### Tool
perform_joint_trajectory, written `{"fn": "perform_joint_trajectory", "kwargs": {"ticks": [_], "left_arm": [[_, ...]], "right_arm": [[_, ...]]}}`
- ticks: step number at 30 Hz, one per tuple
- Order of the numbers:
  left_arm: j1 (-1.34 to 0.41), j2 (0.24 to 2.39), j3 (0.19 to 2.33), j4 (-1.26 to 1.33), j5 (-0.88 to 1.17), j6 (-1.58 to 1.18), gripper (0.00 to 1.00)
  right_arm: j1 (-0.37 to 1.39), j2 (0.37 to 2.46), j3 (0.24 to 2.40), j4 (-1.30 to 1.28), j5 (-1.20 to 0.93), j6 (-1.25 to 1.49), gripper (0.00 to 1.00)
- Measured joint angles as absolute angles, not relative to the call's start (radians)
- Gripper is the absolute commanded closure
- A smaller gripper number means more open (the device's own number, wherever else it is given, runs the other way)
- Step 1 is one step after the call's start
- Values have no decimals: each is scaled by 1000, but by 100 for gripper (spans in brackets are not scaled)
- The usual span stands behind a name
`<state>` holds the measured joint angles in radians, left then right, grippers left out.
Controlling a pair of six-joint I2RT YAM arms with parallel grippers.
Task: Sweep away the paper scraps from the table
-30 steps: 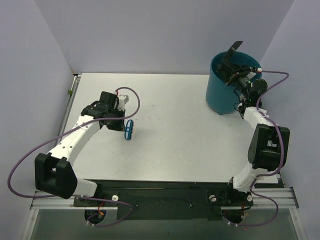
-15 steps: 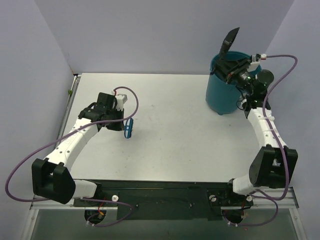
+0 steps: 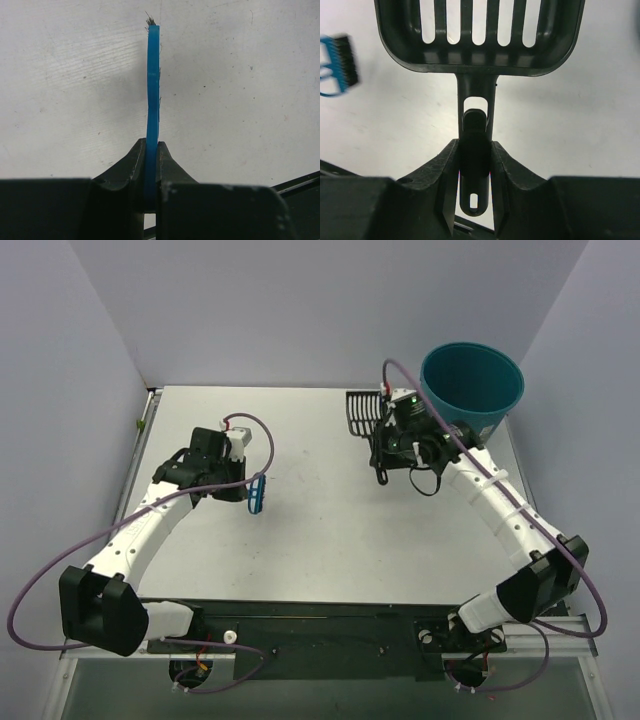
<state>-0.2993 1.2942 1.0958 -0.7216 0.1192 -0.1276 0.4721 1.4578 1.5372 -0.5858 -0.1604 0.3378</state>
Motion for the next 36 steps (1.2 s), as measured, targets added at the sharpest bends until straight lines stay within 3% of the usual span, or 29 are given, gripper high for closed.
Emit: {"fn": "perform_joint_trajectory", "kwargs": {"ticks": [5, 12, 22, 24, 25, 27, 28, 29, 36], "left_arm": [[-299, 1293, 1084, -711, 121, -135, 100], [-299, 1296, 1084, -696, 140, -146, 100], [-299, 1311, 1084, -694, 147, -149, 100], [-299, 1311, 1084, -693, 147, -149, 100], [-299, 1311, 1084, -693, 147, -149, 100], [-299, 1312, 1084, -691, 147, -149, 100], [-299, 1312, 1084, -691, 147, -149, 100], [-299, 1313, 1084, -691, 147, -149, 100], [-299, 1314, 1084, -691, 151, -149, 100]], "right_arm": [[557, 1502, 1369, -634, 15, 285, 100], [628, 1576, 1161, -552, 102, 315, 100], [636, 1717, 1170, -468, 115, 343, 99], [636, 1761, 1221, -469, 116, 346, 86], [636, 1783, 1254, -471, 115, 348, 74], [636, 1819, 1318, -468, 116, 355, 39], [636, 1831, 1348, -466, 119, 357, 33], [636, 1834, 1363, -463, 120, 367, 20], [636, 1784, 1361, -445, 157, 369, 23]]}}
